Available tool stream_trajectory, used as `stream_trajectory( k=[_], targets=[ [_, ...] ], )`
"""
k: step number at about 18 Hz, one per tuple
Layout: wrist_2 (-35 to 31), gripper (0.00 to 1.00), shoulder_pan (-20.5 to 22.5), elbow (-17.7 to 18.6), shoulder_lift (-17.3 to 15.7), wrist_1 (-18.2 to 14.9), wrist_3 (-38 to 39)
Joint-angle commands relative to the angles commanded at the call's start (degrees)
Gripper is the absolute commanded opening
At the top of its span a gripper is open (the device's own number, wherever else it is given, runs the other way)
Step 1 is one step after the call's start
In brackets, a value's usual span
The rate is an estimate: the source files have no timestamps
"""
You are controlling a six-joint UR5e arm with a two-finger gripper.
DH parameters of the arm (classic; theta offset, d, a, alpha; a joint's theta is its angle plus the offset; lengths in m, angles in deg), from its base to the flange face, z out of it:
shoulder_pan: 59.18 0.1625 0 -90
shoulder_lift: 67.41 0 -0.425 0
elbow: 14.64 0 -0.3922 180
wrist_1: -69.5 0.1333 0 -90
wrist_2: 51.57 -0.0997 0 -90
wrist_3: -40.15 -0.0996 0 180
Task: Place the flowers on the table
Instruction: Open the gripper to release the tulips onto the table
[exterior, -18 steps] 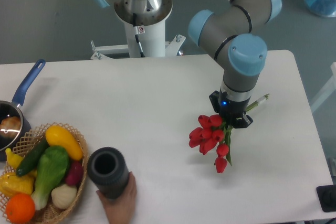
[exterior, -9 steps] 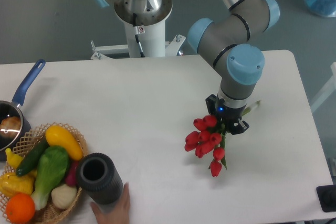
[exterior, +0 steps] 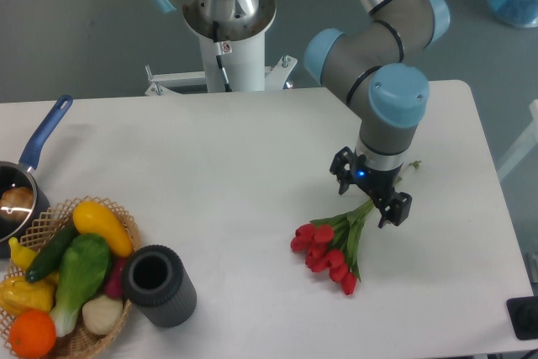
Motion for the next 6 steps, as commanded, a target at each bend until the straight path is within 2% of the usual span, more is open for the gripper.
stream_trajectory(
  k=[6],
  targets=[
    [-0.26, 1.0, 2.2, -0.26, 0.35, 1.31, -0.71]
  ],
)
